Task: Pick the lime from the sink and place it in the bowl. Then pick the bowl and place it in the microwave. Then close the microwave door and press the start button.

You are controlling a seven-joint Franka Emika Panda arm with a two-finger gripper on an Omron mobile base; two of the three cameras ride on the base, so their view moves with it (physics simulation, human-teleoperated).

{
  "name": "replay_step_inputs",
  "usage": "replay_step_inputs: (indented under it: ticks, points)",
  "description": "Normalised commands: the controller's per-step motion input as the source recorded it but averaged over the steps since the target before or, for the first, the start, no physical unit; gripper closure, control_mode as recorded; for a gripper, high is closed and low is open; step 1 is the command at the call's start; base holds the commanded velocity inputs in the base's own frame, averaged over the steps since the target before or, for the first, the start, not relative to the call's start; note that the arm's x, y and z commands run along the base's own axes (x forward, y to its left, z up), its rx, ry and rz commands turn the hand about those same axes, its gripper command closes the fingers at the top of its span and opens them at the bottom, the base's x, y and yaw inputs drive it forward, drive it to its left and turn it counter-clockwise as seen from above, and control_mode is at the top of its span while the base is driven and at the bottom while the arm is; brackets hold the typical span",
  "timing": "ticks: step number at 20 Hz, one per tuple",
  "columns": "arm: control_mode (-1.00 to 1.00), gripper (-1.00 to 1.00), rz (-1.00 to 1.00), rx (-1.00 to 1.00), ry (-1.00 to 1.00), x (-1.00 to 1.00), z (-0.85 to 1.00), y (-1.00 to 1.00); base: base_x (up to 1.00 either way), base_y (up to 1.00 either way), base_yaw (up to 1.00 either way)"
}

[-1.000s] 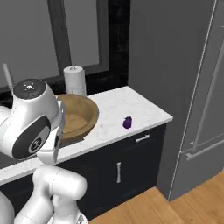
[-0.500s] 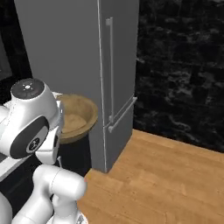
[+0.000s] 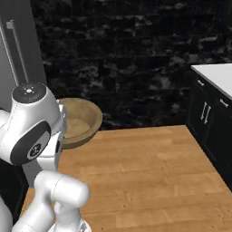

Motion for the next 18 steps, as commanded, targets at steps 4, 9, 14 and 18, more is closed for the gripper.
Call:
replay_step_inputs:
  ticks: [4, 9, 14, 18]
  points:
    - [1.00, 1.00, 0.00, 0.00, 0.00, 0.00, 0.00, 0.00, 0.01, -0.08, -0.84]
    - [1.00, 1.00, 0.00, 0.00, 0.00, 0.00, 0.00, 0.00, 0.01, -0.05, -0.85]
    - [1.00, 1.00, 0.00, 0.00, 0.00, 0.00, 0.00, 0.00, 0.05, -0.07, -0.81]
    - [1.00, 1.00, 0.00, 0.00, 0.00, 0.00, 0.00, 0.00, 0.11, -0.17, -0.76]
